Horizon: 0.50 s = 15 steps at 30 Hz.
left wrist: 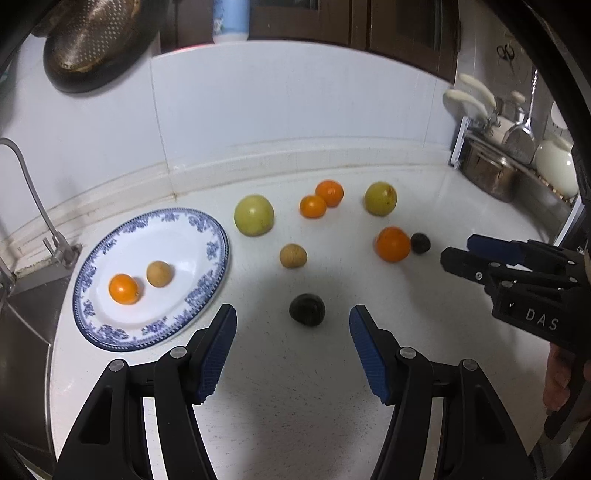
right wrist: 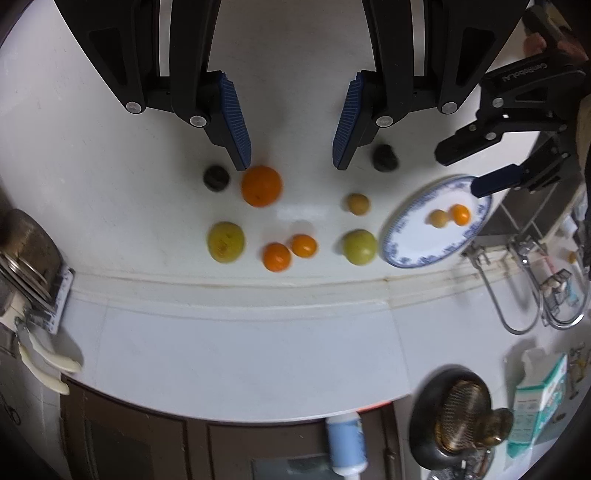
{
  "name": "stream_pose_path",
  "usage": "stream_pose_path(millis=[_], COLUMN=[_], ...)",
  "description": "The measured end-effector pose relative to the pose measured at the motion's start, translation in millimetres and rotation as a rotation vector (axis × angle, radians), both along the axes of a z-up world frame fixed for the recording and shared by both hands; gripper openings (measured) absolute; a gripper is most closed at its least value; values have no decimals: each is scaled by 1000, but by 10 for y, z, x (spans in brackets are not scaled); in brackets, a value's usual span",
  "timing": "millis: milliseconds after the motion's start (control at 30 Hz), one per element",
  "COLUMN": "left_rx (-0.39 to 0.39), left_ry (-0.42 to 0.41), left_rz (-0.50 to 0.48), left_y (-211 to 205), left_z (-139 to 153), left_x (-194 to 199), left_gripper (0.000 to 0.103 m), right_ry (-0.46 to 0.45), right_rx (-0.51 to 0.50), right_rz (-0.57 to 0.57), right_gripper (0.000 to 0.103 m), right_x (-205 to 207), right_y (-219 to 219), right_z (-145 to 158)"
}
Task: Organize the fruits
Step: 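Withdraw both tools from the plate toward the remaining fruits, then grasp a dark purple plum with the left tool while the right tool grasps another plum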
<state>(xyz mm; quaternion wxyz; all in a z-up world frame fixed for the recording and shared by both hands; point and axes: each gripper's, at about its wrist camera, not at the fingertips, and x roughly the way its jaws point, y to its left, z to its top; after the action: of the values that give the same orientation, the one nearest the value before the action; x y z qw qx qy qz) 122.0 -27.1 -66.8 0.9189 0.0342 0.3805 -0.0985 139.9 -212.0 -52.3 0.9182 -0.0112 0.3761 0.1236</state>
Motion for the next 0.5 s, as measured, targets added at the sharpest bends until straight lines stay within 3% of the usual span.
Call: stream_pose_path(millis=[500], left_rx=[44], left_ry=[93], left_rz=[61], left_y=[-163], left_z=[-311], left_x=[333], left_gripper=[62], right_ry=[91], right_rx=[-58], right_rz=[-116], right_gripper=[47], right_x=[467], right_y=[-357], right_z=[-389])
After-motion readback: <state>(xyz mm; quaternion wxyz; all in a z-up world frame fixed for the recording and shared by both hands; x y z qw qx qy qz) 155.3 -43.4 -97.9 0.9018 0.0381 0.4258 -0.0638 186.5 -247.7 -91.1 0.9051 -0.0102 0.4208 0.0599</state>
